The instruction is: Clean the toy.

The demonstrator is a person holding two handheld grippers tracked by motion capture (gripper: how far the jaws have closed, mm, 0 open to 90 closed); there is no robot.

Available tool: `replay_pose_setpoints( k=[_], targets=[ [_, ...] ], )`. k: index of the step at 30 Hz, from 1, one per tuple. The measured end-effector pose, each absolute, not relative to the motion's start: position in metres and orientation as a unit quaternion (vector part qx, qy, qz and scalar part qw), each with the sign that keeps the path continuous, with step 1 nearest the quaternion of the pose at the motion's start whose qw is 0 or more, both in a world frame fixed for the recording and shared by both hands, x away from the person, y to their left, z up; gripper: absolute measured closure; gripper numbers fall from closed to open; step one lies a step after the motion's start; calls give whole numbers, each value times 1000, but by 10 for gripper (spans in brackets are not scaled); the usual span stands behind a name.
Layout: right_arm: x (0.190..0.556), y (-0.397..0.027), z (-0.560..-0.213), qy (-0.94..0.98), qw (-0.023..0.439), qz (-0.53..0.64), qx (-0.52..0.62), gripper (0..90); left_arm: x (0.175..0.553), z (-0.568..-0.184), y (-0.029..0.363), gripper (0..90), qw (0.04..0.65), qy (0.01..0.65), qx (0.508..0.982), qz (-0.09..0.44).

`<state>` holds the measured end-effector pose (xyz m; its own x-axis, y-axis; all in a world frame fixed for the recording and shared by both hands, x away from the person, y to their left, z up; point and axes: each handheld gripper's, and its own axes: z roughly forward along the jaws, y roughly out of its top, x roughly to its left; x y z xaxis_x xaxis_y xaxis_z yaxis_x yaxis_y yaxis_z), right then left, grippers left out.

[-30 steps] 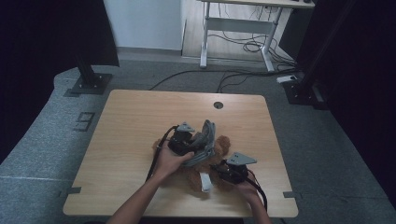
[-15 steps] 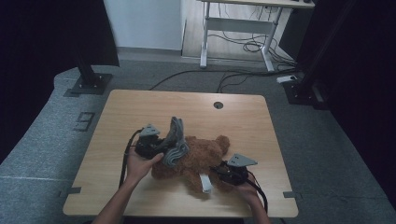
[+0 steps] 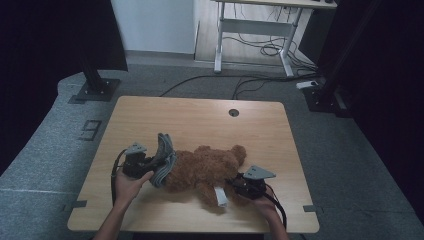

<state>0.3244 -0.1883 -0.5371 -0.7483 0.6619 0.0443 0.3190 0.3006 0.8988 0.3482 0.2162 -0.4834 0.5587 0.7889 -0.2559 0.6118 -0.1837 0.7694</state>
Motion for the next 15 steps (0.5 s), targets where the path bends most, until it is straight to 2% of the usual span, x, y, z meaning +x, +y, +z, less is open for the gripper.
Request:
replay_pose_setpoints(
  k=[7,11,15],
  targets=[
    [325,-189,-537,788,172,504,310,623,355,-501,223,749,434,474,762,80],
    [325,-190,-538,785,170,507,314,623,351,-488,219,748,450,463,758,93],
    [326,-190,-538,785,175,507,311,622,347,-457,207,748,487,433,750,116]
  ],
)
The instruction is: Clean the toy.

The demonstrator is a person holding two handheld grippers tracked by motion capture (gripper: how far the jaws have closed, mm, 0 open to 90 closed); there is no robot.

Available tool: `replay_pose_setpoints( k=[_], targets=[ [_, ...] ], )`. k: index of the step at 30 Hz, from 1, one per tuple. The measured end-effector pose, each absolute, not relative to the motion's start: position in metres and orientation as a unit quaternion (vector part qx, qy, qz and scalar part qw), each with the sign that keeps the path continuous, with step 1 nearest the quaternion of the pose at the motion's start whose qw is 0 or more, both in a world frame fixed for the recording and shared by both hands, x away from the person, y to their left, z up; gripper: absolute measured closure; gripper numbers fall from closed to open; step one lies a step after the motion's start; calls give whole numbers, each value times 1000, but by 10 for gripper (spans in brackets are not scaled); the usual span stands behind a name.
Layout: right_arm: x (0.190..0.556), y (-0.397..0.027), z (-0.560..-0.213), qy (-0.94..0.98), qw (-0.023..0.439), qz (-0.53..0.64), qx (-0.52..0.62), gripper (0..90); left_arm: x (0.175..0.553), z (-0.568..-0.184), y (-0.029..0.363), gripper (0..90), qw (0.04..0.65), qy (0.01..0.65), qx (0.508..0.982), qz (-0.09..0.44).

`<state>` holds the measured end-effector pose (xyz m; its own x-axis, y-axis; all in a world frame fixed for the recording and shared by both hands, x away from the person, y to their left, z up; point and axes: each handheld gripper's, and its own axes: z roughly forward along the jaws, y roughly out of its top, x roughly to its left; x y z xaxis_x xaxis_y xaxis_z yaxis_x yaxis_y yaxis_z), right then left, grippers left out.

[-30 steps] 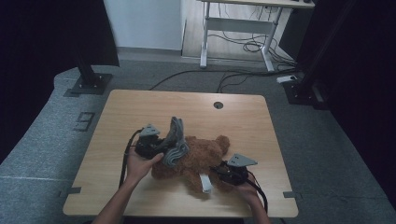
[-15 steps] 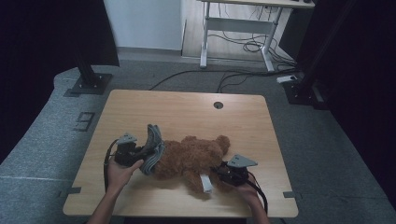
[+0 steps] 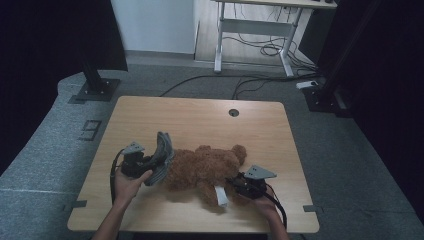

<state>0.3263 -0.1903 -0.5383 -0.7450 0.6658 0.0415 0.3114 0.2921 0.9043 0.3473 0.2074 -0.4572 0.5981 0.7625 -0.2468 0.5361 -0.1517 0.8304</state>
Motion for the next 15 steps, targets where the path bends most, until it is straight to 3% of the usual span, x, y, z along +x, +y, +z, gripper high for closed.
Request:
replay_pose_setpoints(
  k=[7,15],
  targets=[
    [334,-182,-537,781,208,491,324,624,371,-433,167,744,497,397,764,112],
    [335,-181,-537,782,217,488,323,623,398,-448,135,737,457,396,793,72]
  ],
)
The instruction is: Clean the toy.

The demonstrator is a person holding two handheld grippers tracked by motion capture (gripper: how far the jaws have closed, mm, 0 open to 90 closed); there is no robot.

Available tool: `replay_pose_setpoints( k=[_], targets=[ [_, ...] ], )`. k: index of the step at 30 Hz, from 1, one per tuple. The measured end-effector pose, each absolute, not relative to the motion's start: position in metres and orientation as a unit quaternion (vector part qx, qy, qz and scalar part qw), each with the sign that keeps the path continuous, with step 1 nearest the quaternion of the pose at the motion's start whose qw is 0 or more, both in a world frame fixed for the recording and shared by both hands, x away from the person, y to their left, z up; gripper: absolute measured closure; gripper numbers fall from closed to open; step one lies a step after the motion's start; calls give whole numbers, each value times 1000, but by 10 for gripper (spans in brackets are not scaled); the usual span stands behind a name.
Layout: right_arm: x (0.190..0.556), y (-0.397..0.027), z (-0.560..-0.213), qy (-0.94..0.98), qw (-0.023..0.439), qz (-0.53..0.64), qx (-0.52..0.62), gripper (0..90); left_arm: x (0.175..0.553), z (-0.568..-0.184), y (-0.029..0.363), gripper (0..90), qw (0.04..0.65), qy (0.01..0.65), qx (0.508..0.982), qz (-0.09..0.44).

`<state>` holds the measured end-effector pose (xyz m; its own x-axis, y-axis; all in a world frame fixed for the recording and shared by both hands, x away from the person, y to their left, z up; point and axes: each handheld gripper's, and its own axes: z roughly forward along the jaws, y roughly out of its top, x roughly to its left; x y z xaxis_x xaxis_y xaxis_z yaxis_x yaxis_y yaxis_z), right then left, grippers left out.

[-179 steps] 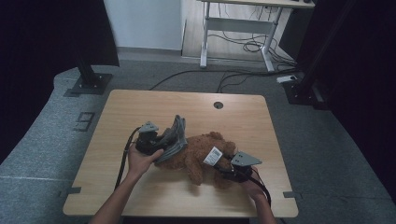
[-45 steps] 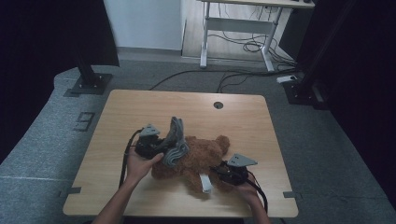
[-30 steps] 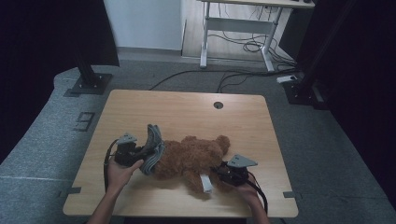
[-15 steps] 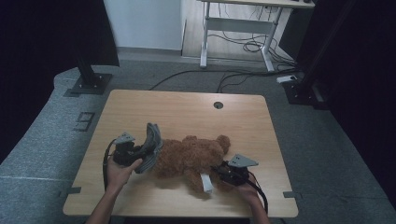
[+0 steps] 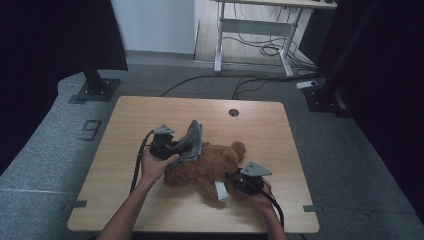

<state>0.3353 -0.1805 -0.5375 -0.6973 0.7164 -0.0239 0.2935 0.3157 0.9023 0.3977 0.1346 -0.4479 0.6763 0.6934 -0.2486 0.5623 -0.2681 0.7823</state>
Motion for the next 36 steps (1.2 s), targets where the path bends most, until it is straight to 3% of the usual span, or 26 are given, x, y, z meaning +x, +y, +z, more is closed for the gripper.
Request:
replay_pose_setpoints(
  k=[3,12,19,21,22,23,24,26,27,29,36],
  targets=[
    [333,-180,-537,784,220,484,320,592,393,-455,133,743,456,394,795,70],
    [324,-199,-516,751,164,547,332,247,362,-473,139,757,476,373,794,59],
    [341,-188,-483,741,151,550,354,149,347,-480,144,762,494,363,787,65],
    [354,-179,-484,763,135,520,358,119,345,-481,144,762,496,361,787,66],
    [365,-172,-491,781,101,496,365,90,344,-481,144,762,496,362,787,66],
    [365,-172,-491,781,101,496,365,90,344,-481,145,762,498,361,786,65],
    [371,-169,-500,785,59,481,385,88,342,-483,145,762,501,361,784,62],
    [372,-170,-503,782,43,482,392,95,340,-483,146,762,502,357,785,61],
    [374,-173,-509,773,10,490,403,116,339,-483,146,762,503,357,785,60],
    [372,-176,-514,767,-10,496,406,174,336,-484,146,762,505,353,785,62],
    [357,-172,-513,783,41,504,364,458,330,-485,145,761,508,350,784,76]
  ],
)
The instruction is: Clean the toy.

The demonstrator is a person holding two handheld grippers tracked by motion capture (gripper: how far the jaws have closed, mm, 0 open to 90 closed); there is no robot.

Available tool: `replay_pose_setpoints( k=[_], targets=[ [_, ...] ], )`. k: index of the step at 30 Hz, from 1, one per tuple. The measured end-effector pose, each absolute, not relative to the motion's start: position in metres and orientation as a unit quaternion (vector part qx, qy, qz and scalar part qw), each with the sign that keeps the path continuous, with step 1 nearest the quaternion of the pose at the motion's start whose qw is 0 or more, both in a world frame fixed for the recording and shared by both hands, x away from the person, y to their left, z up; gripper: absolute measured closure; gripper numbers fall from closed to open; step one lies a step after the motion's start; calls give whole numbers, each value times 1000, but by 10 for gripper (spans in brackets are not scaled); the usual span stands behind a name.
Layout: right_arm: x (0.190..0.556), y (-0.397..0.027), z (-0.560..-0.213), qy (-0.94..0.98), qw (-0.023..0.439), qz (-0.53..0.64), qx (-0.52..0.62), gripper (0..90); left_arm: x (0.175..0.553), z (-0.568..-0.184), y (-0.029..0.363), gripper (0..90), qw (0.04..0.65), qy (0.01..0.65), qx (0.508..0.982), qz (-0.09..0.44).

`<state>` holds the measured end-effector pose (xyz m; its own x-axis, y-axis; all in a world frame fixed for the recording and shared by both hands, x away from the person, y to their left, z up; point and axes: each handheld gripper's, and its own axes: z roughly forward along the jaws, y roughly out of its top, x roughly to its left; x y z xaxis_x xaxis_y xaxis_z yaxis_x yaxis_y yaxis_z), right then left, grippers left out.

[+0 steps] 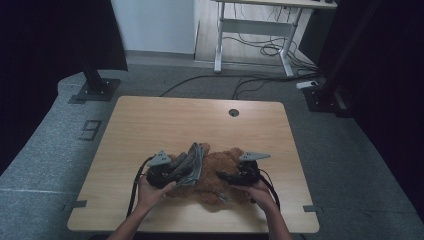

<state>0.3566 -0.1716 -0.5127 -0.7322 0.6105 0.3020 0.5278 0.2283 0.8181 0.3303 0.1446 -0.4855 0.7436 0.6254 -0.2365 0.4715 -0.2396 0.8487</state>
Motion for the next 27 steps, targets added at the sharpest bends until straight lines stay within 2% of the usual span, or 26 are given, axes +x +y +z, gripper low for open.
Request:
replay_pose_setpoints(
  k=[5,6,11,17,23,27],
  targets=[
    [352,-169,-513,775,89,516,354,525,339,-481,142,759,503,355,783,85],
    [354,-167,-512,774,113,514,352,535,342,-480,140,758,502,355,784,90],
    [362,-165,-510,771,149,505,358,548,360,-478,132,759,498,362,780,114],
    [368,-162,-508,760,201,507,352,556,374,-461,124,758,503,368,775,106],
    [357,-159,-508,761,229,515,321,552,372,-427,84,753,509,330,788,105],
    [344,-156,-511,756,258,521,300,550,380,-420,47,749,493,322,803,90]
  ],
)
